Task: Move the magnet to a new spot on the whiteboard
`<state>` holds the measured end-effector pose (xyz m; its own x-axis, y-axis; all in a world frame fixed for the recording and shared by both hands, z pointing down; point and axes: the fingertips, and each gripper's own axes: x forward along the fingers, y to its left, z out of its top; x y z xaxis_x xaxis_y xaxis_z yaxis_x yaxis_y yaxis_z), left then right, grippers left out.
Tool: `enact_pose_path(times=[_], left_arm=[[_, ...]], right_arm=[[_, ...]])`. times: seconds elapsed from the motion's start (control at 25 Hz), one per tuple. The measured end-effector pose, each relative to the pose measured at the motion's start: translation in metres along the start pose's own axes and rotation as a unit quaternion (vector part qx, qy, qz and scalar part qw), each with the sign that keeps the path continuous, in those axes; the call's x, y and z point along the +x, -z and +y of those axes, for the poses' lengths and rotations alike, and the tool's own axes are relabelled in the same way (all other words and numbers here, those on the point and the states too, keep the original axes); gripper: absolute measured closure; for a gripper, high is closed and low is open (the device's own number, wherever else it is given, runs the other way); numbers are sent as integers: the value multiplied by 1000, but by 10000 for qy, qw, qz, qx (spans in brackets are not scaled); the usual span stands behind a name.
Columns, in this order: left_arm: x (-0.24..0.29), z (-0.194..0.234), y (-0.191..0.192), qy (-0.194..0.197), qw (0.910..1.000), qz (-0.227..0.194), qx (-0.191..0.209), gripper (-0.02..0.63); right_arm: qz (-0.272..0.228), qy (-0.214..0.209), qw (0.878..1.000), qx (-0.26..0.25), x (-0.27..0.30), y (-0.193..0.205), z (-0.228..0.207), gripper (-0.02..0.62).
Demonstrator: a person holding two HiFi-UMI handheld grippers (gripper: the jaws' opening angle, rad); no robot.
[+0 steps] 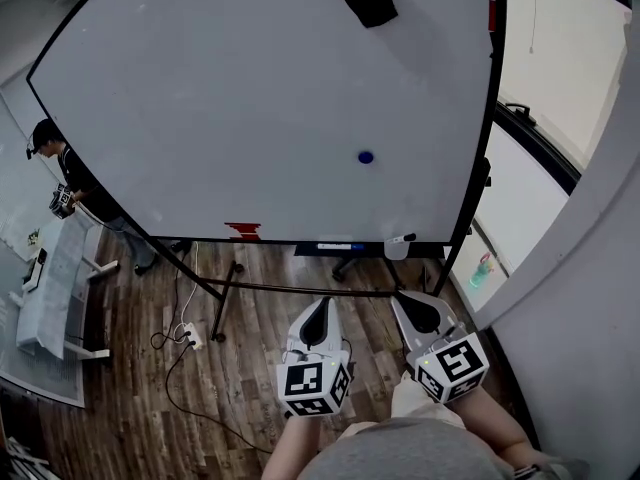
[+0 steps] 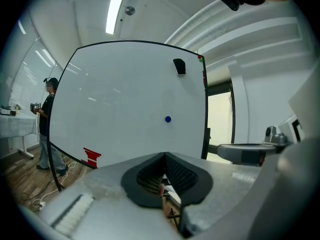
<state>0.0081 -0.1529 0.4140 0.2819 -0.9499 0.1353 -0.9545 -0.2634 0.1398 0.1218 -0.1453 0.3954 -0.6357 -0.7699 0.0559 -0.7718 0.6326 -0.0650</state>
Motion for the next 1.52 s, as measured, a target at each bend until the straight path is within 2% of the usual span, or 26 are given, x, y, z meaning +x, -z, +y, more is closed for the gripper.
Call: enact_pose_path(times=[0.44,0.72,0.92,1.12,1.52], left_arm=[[-83,-8,29,-66,9998,93,-148,601],[-116,-13,39,-78,9998,117,-120,601],[-128,-14,42,-89,9998,99,-134,601],[-132,-14,40,-108,9998,65,-147,601],[-137,-9,39,-141,9997,91,-171,601]], right_arm=[[37,-41,10000,-2,-57,15,55,597],[72,-47,10000,-24,-77,25,76,597],[53,-121,9999,-57,-84,26,89,597],[127,-148,9993,-308,-88,26,95,598],[69,-214,9994,-277,-87,21,101,598]])
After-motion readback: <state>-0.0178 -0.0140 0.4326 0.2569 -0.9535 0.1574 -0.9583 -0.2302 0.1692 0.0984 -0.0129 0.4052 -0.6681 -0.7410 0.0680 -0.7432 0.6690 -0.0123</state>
